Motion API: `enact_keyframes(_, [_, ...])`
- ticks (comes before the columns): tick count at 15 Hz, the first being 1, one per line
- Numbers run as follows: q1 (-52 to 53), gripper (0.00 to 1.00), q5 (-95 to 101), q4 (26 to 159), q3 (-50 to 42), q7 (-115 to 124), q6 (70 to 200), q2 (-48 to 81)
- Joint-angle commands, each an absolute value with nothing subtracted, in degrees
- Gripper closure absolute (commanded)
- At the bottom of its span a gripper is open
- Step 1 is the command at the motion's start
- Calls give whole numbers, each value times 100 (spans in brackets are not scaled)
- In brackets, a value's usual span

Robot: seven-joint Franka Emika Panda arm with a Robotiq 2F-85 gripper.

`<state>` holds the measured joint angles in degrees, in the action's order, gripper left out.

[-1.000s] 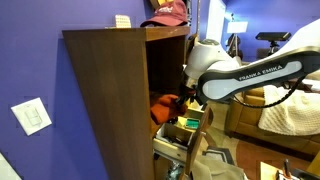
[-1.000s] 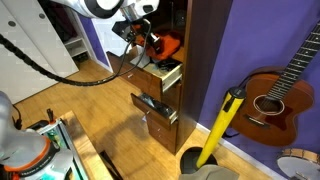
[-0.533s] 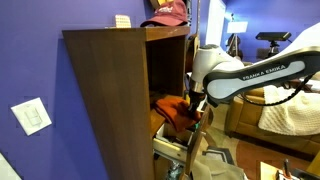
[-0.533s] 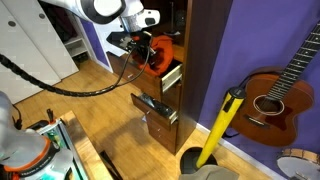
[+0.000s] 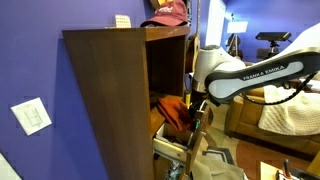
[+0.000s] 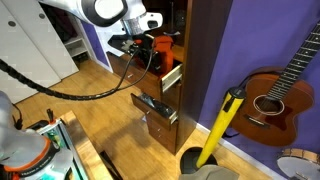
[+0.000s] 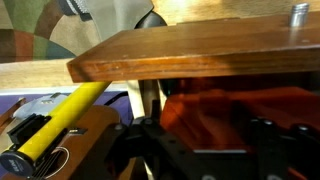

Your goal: Open the top drawer, then put the orange head sock inside and close the drawer

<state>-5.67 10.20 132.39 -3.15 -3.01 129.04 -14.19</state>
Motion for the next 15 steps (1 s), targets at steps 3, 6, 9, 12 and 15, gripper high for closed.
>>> enact_keyframes(3, [-534,0,832,13460,-464,-406,13331,-1845])
enact_keyframes(6, [-522,0,734,13440,-457,-317,13718,-2029])
enact_keyframes(9, [-469,0,441,13295,-413,-76,14149,-1930])
enact_keyframes(12, [-351,0,52,13178,-377,69,14618,-1675])
enact_keyframes(15, [-225,0,-304,13081,-292,315,15188,-1325])
